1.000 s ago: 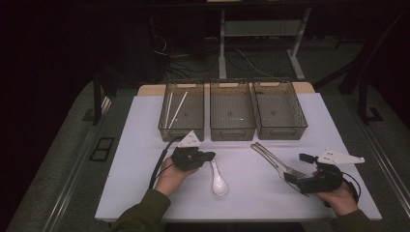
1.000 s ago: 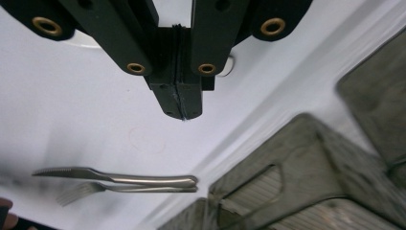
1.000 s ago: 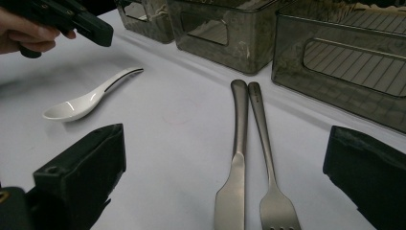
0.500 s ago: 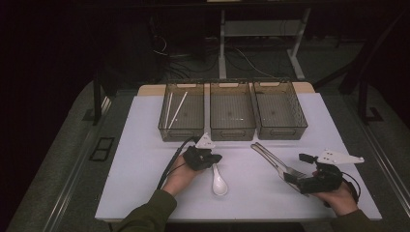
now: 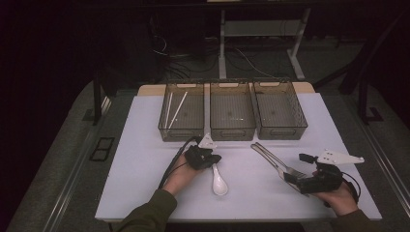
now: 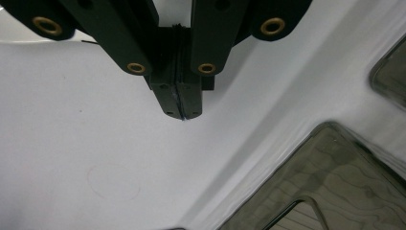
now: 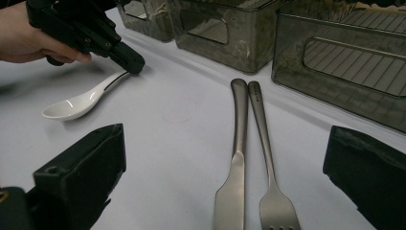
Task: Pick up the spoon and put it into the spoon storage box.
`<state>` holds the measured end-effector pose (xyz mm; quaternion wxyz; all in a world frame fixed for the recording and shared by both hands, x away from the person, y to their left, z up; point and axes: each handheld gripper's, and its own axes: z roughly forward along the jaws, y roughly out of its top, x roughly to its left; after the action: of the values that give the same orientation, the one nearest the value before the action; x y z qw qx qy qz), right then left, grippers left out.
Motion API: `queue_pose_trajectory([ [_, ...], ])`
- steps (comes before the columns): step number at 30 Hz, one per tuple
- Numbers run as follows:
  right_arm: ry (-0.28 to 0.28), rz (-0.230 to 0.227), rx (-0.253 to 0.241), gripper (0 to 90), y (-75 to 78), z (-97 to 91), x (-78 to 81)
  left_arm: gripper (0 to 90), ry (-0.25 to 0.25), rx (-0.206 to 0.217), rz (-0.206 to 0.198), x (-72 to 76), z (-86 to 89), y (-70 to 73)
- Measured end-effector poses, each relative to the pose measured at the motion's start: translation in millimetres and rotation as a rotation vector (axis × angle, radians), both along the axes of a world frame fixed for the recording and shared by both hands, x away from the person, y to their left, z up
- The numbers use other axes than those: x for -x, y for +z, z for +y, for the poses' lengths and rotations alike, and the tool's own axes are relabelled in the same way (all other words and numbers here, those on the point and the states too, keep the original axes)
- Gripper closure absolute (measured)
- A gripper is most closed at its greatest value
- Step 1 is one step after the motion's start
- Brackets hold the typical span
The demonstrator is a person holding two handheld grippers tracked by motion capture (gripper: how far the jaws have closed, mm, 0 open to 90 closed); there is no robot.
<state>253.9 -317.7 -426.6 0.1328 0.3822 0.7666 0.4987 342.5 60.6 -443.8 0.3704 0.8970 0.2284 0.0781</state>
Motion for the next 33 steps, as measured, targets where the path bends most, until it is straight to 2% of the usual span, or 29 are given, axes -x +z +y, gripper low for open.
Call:
queue_pose_trajectory([
  [14, 0.002, -0.005, -0.001, 0.9, 0.4, -0.4, 0.5, 88.6, -0.008, -0.034, 0.007, 2.6, 12.7, 2.9],
  [22, 0.003, -0.005, -0.002, 0.9, 0.7, -0.3, 0.9, 88.6, -0.009, -0.037, 0.038, 5.4, 24.2, 4.6],
  [26, 0.002, -0.005, -0.003, 0.9, 0.6, -0.4, 0.8, 88.6, -0.031, -0.049, 0.050, 7.7, 30.1, 5.8],
  [33, -0.001, -0.004, -0.003, 0.9, 0.5, -0.7, 0.6, 88.6, -0.038, -0.063, 0.071, 16.7, 41.0, 7.3],
])
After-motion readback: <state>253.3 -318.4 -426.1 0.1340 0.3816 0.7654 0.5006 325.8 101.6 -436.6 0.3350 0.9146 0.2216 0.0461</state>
